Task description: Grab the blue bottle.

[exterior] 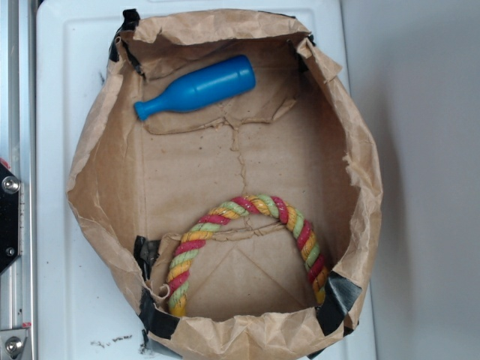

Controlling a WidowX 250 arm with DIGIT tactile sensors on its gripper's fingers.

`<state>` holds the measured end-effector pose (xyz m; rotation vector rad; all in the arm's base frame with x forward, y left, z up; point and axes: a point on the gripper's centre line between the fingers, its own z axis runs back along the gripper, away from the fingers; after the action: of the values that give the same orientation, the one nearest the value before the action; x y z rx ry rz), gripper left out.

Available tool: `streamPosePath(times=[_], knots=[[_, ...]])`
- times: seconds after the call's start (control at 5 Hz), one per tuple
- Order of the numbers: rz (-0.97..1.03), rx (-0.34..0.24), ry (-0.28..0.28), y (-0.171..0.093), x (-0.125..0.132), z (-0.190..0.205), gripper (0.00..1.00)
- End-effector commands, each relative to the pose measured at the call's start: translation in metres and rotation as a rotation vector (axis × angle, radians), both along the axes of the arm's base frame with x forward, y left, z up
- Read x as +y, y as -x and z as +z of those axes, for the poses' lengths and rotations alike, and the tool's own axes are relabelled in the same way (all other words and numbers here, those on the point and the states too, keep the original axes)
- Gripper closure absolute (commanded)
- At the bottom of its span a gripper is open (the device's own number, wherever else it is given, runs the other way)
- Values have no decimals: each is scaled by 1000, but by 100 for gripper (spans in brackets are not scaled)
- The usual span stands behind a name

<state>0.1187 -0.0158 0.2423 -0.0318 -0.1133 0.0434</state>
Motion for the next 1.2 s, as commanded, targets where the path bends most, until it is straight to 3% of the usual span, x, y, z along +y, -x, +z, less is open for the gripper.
streamPosePath(times=[0.0,0.2,0.6,0.8,1.0], knots=[[0,0,0,0,0,0,0],[186,-50,32,-42,16,4,0],[293,-111,50,-107,55,-15,0],[279,-170,0,-143,64,-45,0],[229,-118,-28,-159,74,-84,0]])
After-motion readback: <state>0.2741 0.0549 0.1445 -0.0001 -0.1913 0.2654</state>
